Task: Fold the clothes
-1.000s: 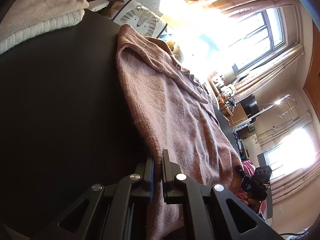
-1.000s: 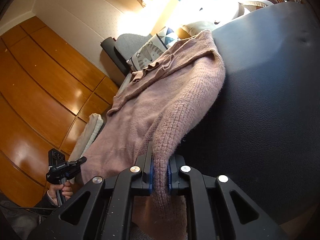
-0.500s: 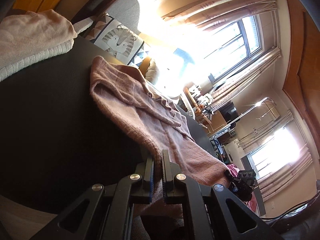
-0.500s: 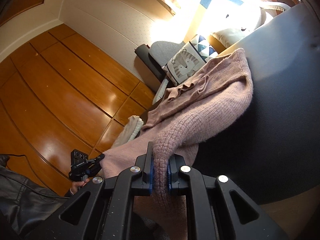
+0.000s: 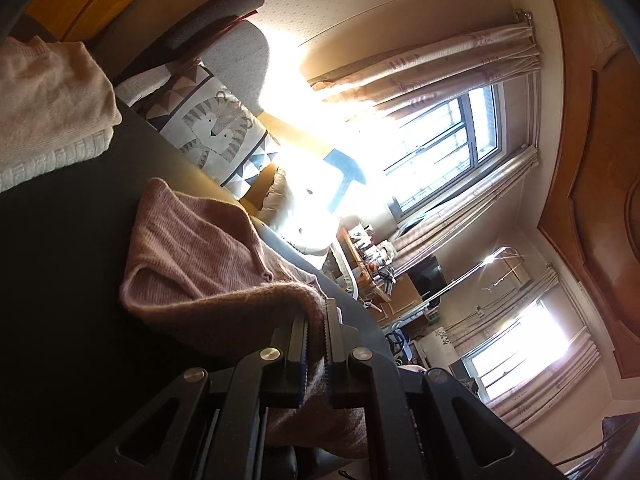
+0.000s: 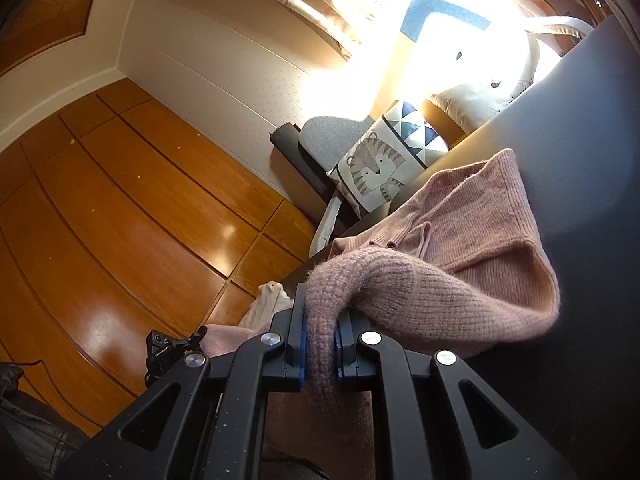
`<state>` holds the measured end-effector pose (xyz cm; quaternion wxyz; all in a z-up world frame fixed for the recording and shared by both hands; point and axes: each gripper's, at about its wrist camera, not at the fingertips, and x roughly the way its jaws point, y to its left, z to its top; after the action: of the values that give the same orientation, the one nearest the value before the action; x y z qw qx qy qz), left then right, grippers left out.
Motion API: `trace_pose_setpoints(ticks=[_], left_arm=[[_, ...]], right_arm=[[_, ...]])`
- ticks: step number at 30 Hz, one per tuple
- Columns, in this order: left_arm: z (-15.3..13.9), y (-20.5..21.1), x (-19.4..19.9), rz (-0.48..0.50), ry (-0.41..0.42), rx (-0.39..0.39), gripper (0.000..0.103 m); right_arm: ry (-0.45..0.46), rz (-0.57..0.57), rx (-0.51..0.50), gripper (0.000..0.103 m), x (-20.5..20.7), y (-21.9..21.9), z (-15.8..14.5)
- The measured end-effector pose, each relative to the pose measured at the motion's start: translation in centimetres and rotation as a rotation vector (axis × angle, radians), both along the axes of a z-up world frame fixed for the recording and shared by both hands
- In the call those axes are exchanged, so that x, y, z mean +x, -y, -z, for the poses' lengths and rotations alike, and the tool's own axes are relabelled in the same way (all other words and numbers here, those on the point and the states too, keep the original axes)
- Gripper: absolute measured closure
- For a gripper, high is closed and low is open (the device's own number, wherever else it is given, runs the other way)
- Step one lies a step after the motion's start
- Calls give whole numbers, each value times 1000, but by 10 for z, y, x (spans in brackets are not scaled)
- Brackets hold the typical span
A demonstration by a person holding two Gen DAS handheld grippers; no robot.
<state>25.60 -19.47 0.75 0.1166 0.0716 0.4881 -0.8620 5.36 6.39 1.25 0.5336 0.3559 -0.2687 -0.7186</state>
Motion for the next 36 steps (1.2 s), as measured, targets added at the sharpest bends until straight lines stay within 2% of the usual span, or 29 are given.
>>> trace_pose_setpoints(ticks=[8, 14, 17, 20, 23, 24, 25, 30, 34, 35, 36], left_arm=[[30, 52, -54, -40, 29, 94, 98], [90, 91, -83, -96, 140, 236, 97], [119, 104, -90, -111, 201, 291, 95], [136, 108, -86, -114, 201, 343, 93], [134, 105, -81, -100, 201, 333, 93], [131, 104, -79, -95, 207, 322, 92], [127, 103, -77, -94, 212, 314, 90], [110, 85, -64, -59, 201, 318, 89], [103, 62, -71, 17, 203, 327, 88], [104, 57, -76, 41, 208, 337, 88], [105, 52, -82, 64, 212, 348, 88]], right_arm=[[107, 89, 95, 93, -62, 36, 28], [203, 164, 250, 85, -103, 59, 70], [225, 191, 275, 82, -116, 61, 81], [239, 191, 247, 74, -120, 55, 82], [179, 175, 273, 52, -113, 47, 71], [155, 170, 290, 41, -109, 44, 68], [130, 165, 307, 37, -105, 40, 64], [56, 64, 348, 37, -75, 31, 52], [39, -44, 412, 37, -58, 44, 59], [33, -64, 429, 38, -56, 49, 61], [27, -83, 446, 46, -55, 54, 63]])
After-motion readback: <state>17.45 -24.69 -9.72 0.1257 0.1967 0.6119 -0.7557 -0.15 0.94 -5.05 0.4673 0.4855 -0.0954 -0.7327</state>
